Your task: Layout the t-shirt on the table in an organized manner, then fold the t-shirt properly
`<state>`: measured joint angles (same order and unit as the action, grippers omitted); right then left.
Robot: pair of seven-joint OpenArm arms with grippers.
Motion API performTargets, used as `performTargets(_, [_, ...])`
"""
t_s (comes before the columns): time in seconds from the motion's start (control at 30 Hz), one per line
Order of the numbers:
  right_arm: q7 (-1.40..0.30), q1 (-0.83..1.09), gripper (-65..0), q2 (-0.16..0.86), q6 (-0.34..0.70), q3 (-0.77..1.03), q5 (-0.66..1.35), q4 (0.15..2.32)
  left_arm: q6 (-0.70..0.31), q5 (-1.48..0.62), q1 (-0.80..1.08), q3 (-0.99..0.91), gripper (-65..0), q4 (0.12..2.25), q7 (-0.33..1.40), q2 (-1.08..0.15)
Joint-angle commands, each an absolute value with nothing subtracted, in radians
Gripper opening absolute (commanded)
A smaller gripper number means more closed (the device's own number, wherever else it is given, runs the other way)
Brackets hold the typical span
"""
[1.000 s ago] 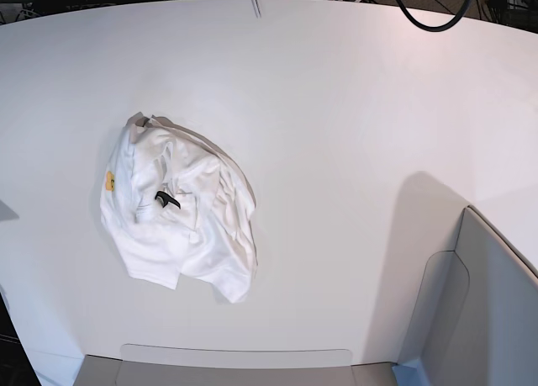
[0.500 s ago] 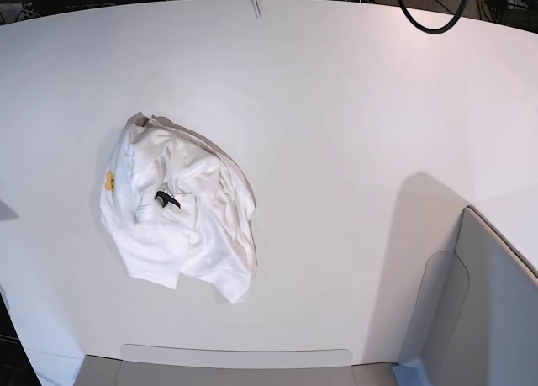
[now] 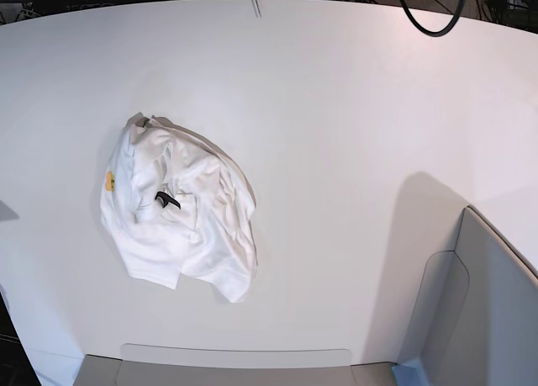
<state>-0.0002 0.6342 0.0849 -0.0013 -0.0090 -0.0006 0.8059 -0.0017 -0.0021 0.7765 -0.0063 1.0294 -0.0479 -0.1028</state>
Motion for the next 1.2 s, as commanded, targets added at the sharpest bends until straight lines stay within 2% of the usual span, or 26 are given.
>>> performTargets(0.0, [0.005,0.684,-65.0,0.088,0.001,-0.008,0.002,0.839,0.004,-0.001,0.817,-0.007,-65.0,1.076,-0.067,-0.105])
performTargets(0.33, [-0.002,0.931,-65.0,0.093,0.001,0.001,0.005,1.202,0.004,-0.001,1.110,-0.004,-65.0,1.506,-0.065,-0.128])
performTargets(0.63, [-0.002,1.118,-65.0,0.107,-0.002,0.001,0.007,1.488,0.002,0.001,1.288,-0.004,-65.0,1.825,-0.065,-0.131])
performTargets(0.9, [-0.004,1.299,-65.0,0.114,-0.005,0.013,0.007,1.819,0.002,0.001,1.309,-0.005,-65.0,2.000,-0.065,-0.188])
performTargets(1.17, [-0.002,1.309,-65.0,0.113,-0.005,0.125,0.134,2.052,0.002,0.001,1.309,-0.018,-65.0,2.038,-0.076,-0.189])
